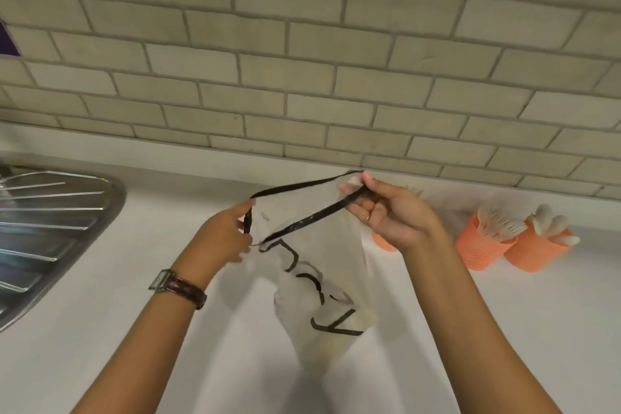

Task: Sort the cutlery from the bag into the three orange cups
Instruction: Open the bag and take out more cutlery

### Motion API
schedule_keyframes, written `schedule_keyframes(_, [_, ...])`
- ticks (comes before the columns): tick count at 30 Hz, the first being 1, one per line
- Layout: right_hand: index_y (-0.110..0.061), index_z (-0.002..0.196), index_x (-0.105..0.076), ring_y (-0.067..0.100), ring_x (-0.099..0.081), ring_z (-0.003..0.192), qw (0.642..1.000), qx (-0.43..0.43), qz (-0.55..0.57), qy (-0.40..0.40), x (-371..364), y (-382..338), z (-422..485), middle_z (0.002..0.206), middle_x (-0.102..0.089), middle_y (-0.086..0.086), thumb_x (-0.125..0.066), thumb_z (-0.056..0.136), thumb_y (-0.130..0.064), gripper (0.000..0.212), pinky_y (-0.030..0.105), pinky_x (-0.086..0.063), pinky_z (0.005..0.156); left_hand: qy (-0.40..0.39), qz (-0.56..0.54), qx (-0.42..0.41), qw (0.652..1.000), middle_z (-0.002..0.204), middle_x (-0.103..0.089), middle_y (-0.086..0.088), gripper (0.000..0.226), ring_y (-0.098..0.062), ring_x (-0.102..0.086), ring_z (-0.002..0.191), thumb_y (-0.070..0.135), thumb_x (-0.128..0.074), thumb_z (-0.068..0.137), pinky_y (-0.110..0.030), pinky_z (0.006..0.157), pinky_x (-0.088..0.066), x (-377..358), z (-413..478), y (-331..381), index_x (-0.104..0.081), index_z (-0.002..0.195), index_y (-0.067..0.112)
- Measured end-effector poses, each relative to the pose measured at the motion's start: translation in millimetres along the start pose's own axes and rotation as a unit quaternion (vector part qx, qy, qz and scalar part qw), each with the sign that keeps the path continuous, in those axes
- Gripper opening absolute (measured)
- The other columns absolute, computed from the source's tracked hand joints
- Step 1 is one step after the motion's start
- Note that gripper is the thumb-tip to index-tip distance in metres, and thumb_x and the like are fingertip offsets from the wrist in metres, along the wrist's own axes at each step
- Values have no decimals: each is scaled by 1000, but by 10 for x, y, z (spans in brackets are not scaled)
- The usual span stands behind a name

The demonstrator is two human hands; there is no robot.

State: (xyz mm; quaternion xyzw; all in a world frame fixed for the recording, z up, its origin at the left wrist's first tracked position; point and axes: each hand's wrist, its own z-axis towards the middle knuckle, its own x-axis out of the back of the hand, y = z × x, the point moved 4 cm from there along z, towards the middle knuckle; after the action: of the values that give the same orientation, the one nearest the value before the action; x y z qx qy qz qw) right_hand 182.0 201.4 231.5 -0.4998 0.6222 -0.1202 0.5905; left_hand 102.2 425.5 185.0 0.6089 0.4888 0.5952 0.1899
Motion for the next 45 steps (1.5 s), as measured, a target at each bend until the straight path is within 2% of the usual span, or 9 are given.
schedule_keyframes(4, [-2,75,-57,24,-67,53,990,-14,139,12,72,-123,19,59,-60,9,-48,84,-1,13,44,-59,61,-38,-292,-72,953,104,-62,-9,62,-16,-62,88,-18,-50,82,-18,66,-57,145,-30,288,-46,133,18])
schedule_keyframes(8, [3,90,-63,17,-58,55,980,-26,198,-1,312,-113,68,69,-60,8,-55,78,4,14,27,-51,56,-119,-564,-38,816,96,-60,-6,69,-16,-64,88,-29,-45,65,-26,68,-58,34,-84,408,-51,122,9])
schedule_keyframes(13, [-18,99,-64,12,-68,78,990,19,-139,31,573,132,-127,87,-72,-2,-53,92,-18,14,30,-55,64,-173,-785,58,592,116,-61,-24,91,-34,-58,112,-19,-62,35,-48,96,-47,-369,-272,46,-48,124,-3])
schedule_keyframes(19, [-17,77,-52,13,-49,60,801,206,-521,210,912,594,-388,79,-55,-2,-75,73,-3,27,13,-38,52,-26,-437,55,897,94,-71,-2,21,-15,-68,84,16,-60,86,-30,74,-55,-542,-510,-358,-62,107,20])
schedule_keyframes(24, [-15,64,-56,22,-53,55,766,255,-518,282,1074,559,-592,67,-59,2,-82,67,-9,27,19,-38,52,90,-176,12,980,92,-70,5,17,-18,-62,91,18,-59,88,-28,78,-49,-238,-474,-598,-72,77,23])
schedule_keyframes(34, [0,73,-71,16,-67,66,943,157,-248,158,812,444,-653,70,-72,8,-67,83,-15,18,22,-56,60,67,-32,-48,996,91,-66,11,24,-9,-61,82,27,-77,73,-19,69,-47,-424,-617,-293,-66,95,28])
schedule_keyframes(37, [-3,87,-70,18,-71,77,999,22,-3,45,803,480,-569,86,-73,9,-70,75,-24,24,31,-60,69,29,-163,10,986,91,-72,-3,13,-16,-66,84,13,-72,78,-22,74,-55,-479,-542,-379,-71,90,16])
schedule_keyframes(41, [-1,123,-57,26,-69,98,978,-72,198,2,1001,539,-429,118,-65,17,-95,40,-6,92,44,-59,77,-175,-517,131,828,105,-69,-21,32,-24,-70,90,7,-75,70,-26,64,-58,-525,-531,-367,-68,100,-4])
schedule_keyframes(45, [3,108,-69,31,-70,95,986,-152,61,15,996,738,-410,115,-67,20,-75,74,-29,47,43,-58,77,-267,-678,150,669,118,-61,-23,74,-31,-58,114,-10,-83,44,-54,78,-54,-522,-508,-307,-59,114,-12])
